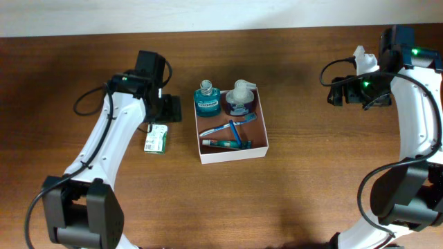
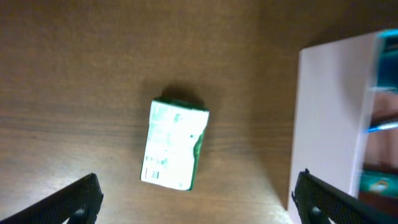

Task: Pack container
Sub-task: 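Withdraw the left gripper back over the green soap box, then lower the left gripper and grasp the green soap box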

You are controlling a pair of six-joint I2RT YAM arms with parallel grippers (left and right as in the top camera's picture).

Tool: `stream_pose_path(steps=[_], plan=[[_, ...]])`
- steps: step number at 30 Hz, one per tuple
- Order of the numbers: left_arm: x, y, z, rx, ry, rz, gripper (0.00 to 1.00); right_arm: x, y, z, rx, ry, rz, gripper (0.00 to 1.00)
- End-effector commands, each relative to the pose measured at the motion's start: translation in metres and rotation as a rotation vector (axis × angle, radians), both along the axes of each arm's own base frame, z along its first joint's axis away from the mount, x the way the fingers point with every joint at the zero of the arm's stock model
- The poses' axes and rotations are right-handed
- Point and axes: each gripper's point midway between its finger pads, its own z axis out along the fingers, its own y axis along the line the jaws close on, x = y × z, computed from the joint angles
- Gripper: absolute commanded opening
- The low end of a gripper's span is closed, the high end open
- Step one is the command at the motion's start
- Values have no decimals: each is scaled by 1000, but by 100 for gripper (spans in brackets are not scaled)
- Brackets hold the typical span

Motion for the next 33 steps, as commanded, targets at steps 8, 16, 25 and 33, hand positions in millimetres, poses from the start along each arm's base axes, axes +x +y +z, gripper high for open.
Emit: stream_pose_path(steps=[8,16,25,33], plan=[[-6,10,-52,-19,-13,35,99,1,-3,11,-12,-30,-12,98],[-8,13,-80,1,-41,-12,99,0,-3,11,-12,-30,-12,99],[-8,19,-87,22,-34,-2,98,1,-3,11,-12,-30,-12,98],[-9,25,-124,46,47,-69,99,1,-3,11,-12,-30,-12,99]])
